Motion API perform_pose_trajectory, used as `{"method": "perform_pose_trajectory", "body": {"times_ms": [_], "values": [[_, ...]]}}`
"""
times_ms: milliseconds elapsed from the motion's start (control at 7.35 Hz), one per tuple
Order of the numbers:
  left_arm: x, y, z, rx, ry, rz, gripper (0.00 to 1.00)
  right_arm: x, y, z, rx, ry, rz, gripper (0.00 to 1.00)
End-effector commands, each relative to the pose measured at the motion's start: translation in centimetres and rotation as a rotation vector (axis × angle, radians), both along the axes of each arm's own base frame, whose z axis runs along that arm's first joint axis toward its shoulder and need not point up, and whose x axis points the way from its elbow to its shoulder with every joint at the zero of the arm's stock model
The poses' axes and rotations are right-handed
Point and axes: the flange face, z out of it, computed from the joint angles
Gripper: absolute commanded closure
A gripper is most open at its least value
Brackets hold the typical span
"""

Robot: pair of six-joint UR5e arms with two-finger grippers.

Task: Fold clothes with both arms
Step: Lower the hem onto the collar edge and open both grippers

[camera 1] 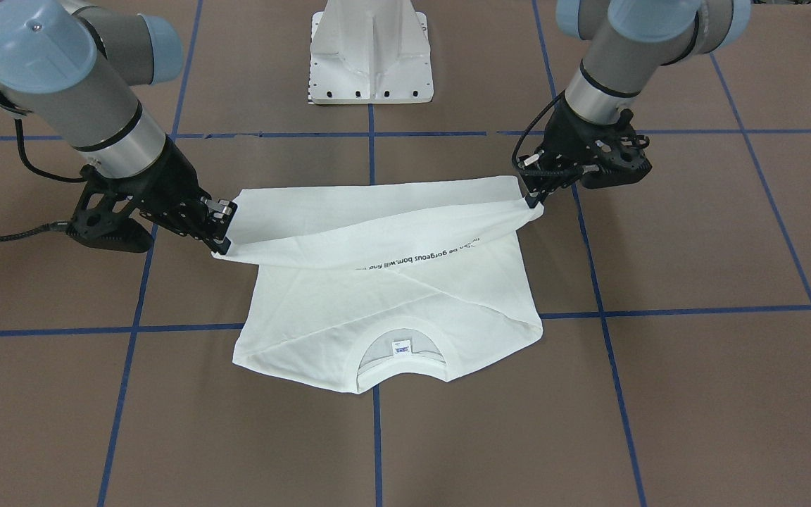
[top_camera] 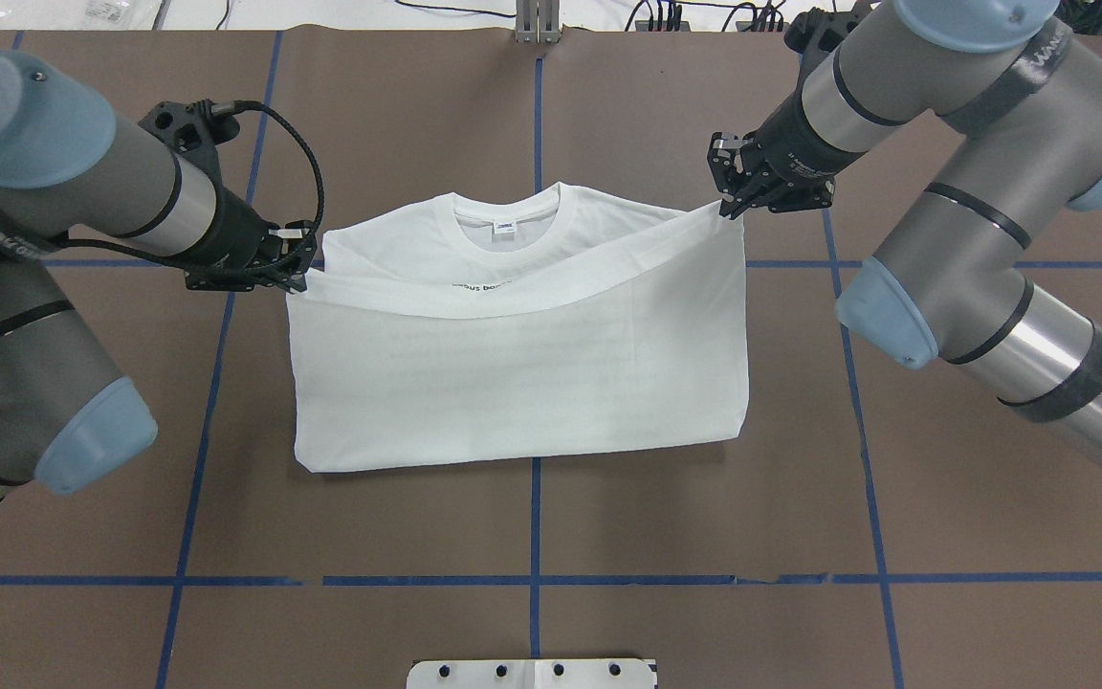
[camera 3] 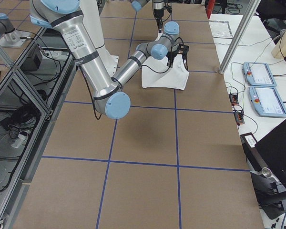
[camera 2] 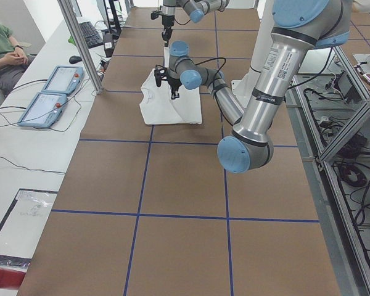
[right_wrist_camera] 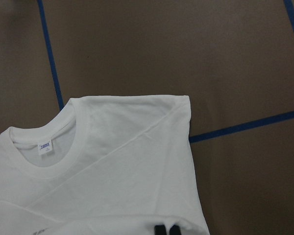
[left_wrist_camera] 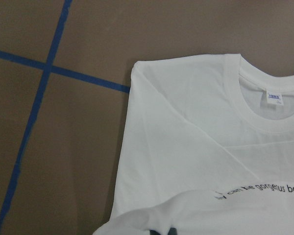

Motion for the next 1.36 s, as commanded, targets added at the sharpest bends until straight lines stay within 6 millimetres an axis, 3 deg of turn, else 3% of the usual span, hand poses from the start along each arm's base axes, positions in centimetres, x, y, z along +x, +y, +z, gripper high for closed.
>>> {"method": "perform_pose_trajectory", "body": {"times_ms": [0, 272, 408, 544, 1224], "values": [[1.2, -4.7, 4.2, -0.004, -0.010, -0.040, 1.00, -2.1, -3.8, 1.9, -0.017, 0.019, 0.007, 1.00], [2.6, -6.7, 7.9, -0.002, -0.012, -0.048, 1.00, -4.4, -6.3, 2.7, -0.043, 0.044, 0.002, 1.00], [3.2, -7.4, 9.7, 0.005, -0.006, -0.050, 1.00, -5.3, -7.4, 4.5, -0.033, 0.037, 0.002, 1.00], [3.2, -7.6, 10.0, 0.006, -0.002, -0.051, 1.00, -5.7, -7.8, 5.5, -0.032, 0.036, 0.002, 1.00], [5.2, -9.5, 7.9, 0.003, 0.005, -0.058, 1.00, -6.1, -7.5, 5.3, -0.030, 0.034, -0.008, 1.00]]}}
